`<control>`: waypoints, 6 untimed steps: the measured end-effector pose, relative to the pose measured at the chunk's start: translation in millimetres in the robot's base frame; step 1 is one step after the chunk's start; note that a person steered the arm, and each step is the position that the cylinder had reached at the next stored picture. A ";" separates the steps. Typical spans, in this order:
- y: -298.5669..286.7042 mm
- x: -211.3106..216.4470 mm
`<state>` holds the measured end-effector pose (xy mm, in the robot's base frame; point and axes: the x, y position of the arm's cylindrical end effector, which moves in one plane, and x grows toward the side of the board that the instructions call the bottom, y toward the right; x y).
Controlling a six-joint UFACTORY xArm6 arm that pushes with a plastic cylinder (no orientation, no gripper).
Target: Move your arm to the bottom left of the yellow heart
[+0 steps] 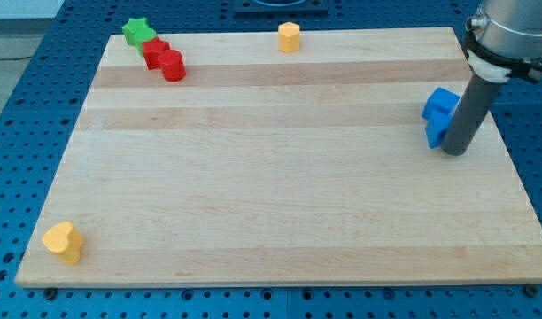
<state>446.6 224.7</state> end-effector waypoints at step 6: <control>-281.9 172.2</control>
<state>618.8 -57.2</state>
